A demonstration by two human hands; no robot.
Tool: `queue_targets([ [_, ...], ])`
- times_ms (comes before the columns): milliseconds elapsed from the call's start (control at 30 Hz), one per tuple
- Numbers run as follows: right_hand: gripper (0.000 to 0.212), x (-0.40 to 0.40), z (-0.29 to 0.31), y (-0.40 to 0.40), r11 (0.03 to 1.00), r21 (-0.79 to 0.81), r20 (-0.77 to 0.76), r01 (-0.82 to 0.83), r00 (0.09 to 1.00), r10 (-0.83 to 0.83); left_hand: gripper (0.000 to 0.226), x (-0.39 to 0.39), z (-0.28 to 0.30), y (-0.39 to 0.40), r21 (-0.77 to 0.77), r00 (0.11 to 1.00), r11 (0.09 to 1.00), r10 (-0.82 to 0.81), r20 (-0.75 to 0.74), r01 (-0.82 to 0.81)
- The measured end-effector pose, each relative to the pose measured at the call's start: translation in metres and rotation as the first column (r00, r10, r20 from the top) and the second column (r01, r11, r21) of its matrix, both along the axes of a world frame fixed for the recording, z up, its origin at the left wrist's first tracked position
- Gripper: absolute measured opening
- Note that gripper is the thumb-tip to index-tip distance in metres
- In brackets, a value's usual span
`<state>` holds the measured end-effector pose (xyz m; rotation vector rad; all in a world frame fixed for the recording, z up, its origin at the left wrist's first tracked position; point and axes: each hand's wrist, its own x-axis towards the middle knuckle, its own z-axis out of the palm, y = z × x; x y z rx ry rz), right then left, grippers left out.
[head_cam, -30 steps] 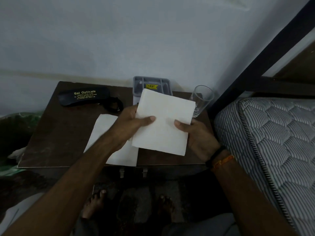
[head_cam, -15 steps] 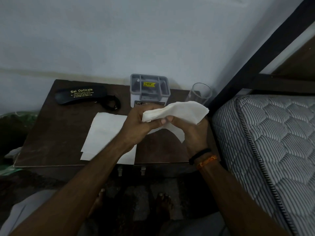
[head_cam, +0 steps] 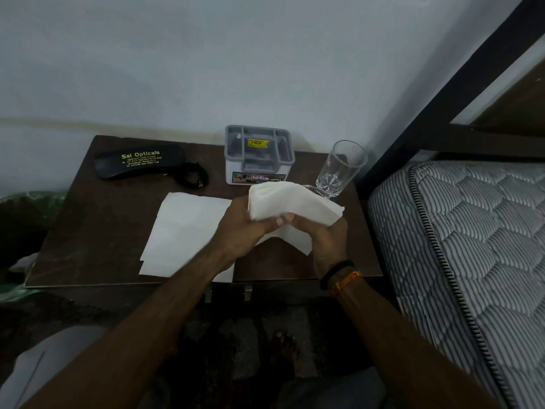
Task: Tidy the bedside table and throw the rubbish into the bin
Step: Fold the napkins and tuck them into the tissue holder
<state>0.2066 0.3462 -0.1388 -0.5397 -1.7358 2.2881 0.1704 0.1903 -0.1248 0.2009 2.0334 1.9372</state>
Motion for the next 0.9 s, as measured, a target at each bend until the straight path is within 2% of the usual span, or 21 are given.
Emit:
queue_targets([
  [100, 0.046, 0.002, -0.005, -0.002, 0.999, 0.053, 0.034, -0.002, 0.999, 0.001, 0.077, 0.002, -0.004, 0.001, -0.031, 1.0, 0.999, -0.005, 0.026, 0.006],
  [167, 0.048, 0.001, -0.005, -0.001, 0.997, 0.068, 0.023, -0.023, 1.0, 0.021, 0.071, 0.001, -0.003, 0.001, -0.036, 0.999, 0.999, 0.006, 0.035, -0.005],
  [267, 0.048, -0.005, 0.0, 0.004, 0.988, 0.139, 0.017, -0.069, 0.998, 0.067, 0.05, -0.007, -0.001, -0.005, -0.037, 0.998, 0.999, 0.023, 0.059, -0.021],
  [367, 0.042, -0.008, 0.011, 0.011, 0.974, 0.169, 0.041, -0.152, 0.988, 0.147, 0.046, -0.015, 0.0, -0.014, -0.001, 0.993, 1.0, -0.01, 0.114, 0.01],
  [467, 0.045, -0.011, 0.017, 0.019, 0.957, 0.139, 0.085, -0.253, 0.966, 0.244, 0.042, -0.02, 0.004, -0.024, 0.041, 0.989, 0.999, -0.034, 0.142, 0.028],
  [567, 0.045, -0.014, 0.018, 0.026, 0.934, 0.11, 0.141, -0.341, 0.935, 0.325, 0.048, -0.023, 0.003, -0.029, 0.035, 0.986, 0.998, -0.063, 0.153, 0.059],
  [700, 0.04, -0.013, 0.023, 0.025, 0.928, 0.003, 0.182, -0.373, 0.913, 0.366, 0.051, -0.022, 0.003, -0.033, 0.07, 0.977, 0.991, -0.125, 0.174, 0.115],
  [900, 0.042, -0.013, 0.025, 0.016, 0.914, -0.103, 0.166, -0.392, 0.899, 0.404, 0.05, -0.019, 0.004, -0.029, 0.079, 0.972, 0.993, -0.101, 0.214, 0.085],
])
